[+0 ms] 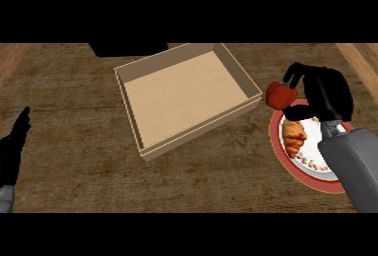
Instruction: Pick the bell pepper from the plate and place it in the cardboard box
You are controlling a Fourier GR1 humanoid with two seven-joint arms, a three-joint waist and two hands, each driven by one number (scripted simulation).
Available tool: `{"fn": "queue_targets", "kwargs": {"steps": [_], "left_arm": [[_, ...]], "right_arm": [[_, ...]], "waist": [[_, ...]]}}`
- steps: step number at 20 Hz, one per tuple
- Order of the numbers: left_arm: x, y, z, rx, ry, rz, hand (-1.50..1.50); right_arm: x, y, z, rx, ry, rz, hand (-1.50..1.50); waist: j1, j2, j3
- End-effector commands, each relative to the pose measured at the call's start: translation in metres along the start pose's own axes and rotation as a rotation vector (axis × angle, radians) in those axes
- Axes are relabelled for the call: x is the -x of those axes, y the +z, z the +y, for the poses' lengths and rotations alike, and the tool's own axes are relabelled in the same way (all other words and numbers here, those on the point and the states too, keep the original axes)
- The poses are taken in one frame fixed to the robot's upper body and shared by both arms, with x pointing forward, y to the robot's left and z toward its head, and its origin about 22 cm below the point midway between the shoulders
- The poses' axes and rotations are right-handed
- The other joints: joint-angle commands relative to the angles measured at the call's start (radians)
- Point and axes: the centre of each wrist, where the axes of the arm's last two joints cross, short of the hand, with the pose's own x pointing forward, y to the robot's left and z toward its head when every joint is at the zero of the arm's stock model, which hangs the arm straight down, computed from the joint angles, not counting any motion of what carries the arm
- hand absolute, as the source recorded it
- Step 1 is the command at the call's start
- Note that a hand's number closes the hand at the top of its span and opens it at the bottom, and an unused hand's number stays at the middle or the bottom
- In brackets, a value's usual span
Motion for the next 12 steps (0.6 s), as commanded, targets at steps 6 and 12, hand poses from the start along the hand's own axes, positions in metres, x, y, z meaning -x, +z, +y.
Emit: {"fn": "queue_targets", "kwargs": {"steps": [6,12], "left_arm": [[-0.011,0.001,-0.008,0.031,0.012,-0.059,0.00],[-0.027,-0.006,-0.017,0.043,0.010,-0.072,0.00]], "right_arm": [[-0.125,0.008,-0.074,0.043,-0.179,-0.006,1.50],[-0.163,-0.039,-0.063,0.068,-0.275,0.063,1.50]], "waist": [[0.061,0.025,0.006],[0.074,0.032,0.007]]}}
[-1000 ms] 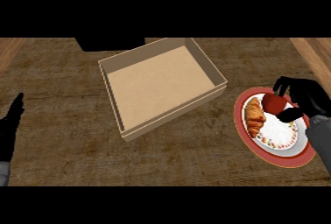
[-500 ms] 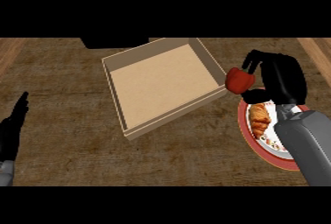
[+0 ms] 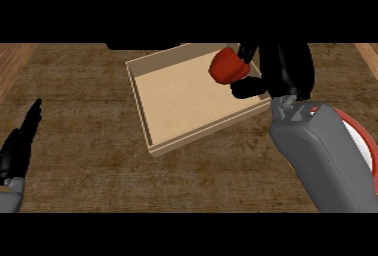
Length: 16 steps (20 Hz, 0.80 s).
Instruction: Pick the bell pepper from the plate and place it in the cardboard box
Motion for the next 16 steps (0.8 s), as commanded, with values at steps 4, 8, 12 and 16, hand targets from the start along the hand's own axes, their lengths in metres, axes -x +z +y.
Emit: {"fn": "queue_targets", "kwargs": {"steps": [4,8,12,16], "left_arm": [[-0.005,-0.007,-0.011,0.020,0.003,0.008,0.00],[-0.008,-0.010,-0.002,0.008,0.007,-0.020,0.00],[-0.016,-0.010,0.005,0.021,0.004,-0.048,0.00],[-0.015,-0.011,-0.002,0.028,0.020,-0.044,0.00]], "right_arm": [[-0.045,-0.041,0.022,-0.045,-0.136,0.079,1.50],[-0.049,-0.062,0.052,-0.056,-0.161,0.100,1.50],[-0.046,-0.077,0.070,-0.081,-0.153,0.134,1.50],[-0.011,-0.096,0.075,-0.079,-0.132,0.176,1.50]], "waist": [[0.014,0.009,0.001],[0.028,0.012,0.001],[0.039,0.015,0.001],[0.054,0.024,0.001]]}}
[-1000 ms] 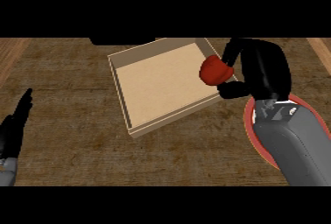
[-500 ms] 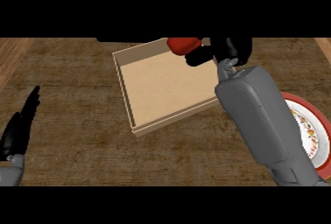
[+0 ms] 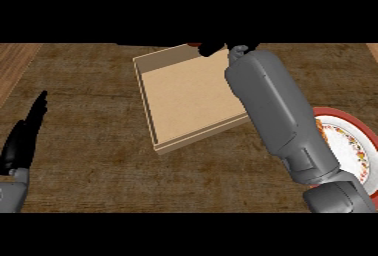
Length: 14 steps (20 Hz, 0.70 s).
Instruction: Pick the bell pepper from the plate and place it in the cardboard box
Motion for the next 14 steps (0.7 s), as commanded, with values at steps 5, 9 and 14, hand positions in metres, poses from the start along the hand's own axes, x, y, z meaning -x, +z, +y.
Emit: {"fn": "queue_targets", "kwargs": {"steps": [5,9,14], "left_arm": [[0.004,0.010,-0.020,0.013,-0.014,-0.017,0.00],[0.001,-0.001,-0.012,0.021,-0.004,-0.045,0.00],[-0.006,-0.008,-0.013,0.019,-0.020,-0.043,0.00]], "right_arm": [[0.031,-0.006,0.042,0.005,0.002,0.147,1.50],[0.026,-0.012,0.039,-0.055,-0.070,0.216,-1.50],[0.033,-0.013,0.041,-0.033,-0.132,0.148,-1.50]], "waist": [[0.023,0.010,0.001],[0.034,0.019,0.000],[0.030,0.020,0.001]]}}
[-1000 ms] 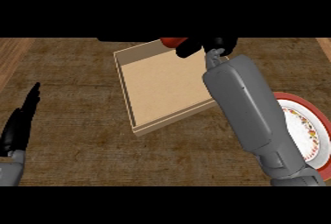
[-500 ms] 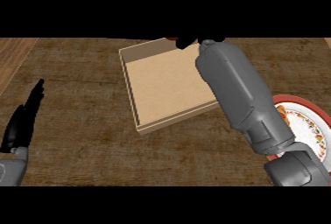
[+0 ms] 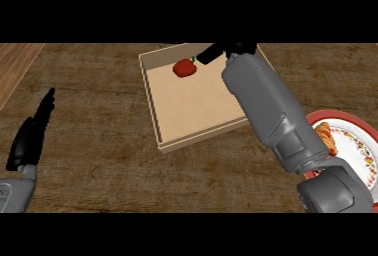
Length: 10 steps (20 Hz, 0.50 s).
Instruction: Pick the bell pepper from the plate and place it in the cardboard box
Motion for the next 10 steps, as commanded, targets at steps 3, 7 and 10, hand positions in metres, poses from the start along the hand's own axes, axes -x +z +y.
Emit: {"fn": "queue_targets", "kwargs": {"steps": [3,7,10], "left_arm": [[-0.007,-0.004,0.003,-0.017,-0.001,-0.017,0.00],[0.004,0.000,0.003,-0.007,0.012,0.017,0.00],[0.010,0.000,-0.001,-0.008,-0.005,0.020,0.00]], "right_arm": [[-0.005,0.002,0.004,0.094,-0.089,-0.081,-1.50],[-0.002,-0.005,-0.010,0.208,-0.197,-0.142,-1.50],[0.001,-0.005,-0.011,0.282,-0.306,-0.125,-1.50]], "waist": [[0.009,0.000,0.000],[-0.016,-0.009,0.001],[-0.019,-0.007,0.001]]}}
